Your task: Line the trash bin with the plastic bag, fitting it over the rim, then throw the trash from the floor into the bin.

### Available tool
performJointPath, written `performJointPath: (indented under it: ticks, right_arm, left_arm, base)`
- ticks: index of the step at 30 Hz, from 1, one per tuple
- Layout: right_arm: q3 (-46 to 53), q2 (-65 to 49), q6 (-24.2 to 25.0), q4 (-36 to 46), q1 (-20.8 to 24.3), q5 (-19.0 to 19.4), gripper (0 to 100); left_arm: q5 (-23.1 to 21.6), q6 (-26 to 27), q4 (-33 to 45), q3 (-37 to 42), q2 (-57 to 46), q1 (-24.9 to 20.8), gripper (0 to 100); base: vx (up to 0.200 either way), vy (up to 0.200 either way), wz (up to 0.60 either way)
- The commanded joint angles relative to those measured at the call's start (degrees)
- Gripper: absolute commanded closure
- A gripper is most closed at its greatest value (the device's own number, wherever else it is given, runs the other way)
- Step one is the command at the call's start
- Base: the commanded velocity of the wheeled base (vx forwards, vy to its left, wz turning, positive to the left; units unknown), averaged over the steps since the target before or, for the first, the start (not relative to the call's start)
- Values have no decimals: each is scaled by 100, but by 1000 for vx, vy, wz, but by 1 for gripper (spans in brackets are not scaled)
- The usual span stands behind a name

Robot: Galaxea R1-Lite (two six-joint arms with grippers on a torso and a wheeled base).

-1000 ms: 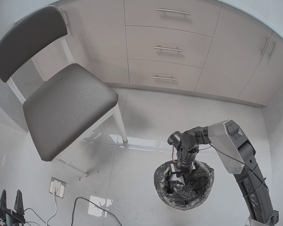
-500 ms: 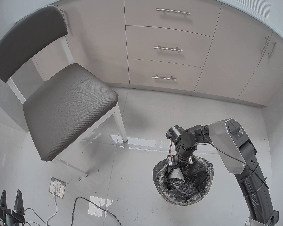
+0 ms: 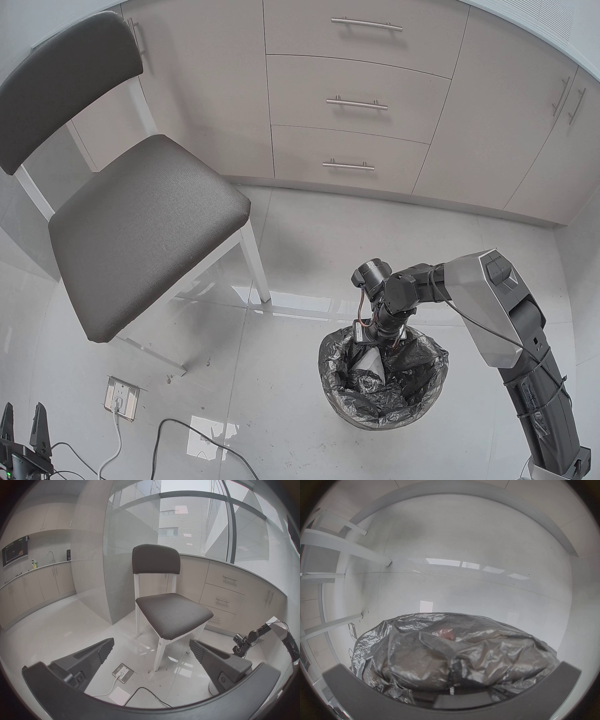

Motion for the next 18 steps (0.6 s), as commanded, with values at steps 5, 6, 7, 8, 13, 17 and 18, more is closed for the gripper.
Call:
performJointPath:
  ticks: [5, 6, 7, 8, 13, 17, 18]
  right_arm:
    - [1, -39, 3, -199, 15, -134, 100]
    - [1, -39, 3, -235, 15, -169, 100]
    - [1, -39, 3, -235, 15, -169, 100]
    - [1, -39, 3, -296, 15, -221, 100]
    - [1, -31, 64, -736, 15, -450, 100]
    - [1, -4, 91, -780, 41, -485, 100]
    - [1, 5, 117, -859, 41, -547, 100]
  left_arm:
    - [2, -3, 1, 1, -84, 0, 0]
    - [2, -3, 1, 1, -84, 0, 0]
    - [2, -3, 1, 1, -84, 0, 0]
    - [2, -3, 1, 1, -84, 0, 0]
    - [2, -3, 1, 1, -84, 0, 0]
    - [2, -3, 1, 1, -84, 0, 0]
    - [2, -3, 1, 1, -84, 0, 0]
  base:
    - [0, 0, 0]
    - [0, 0, 0]
    - [0, 0, 0]
    - [0, 0, 0]
    - [0, 0, 0]
    - [0, 0, 0]
    - [0, 0, 0]
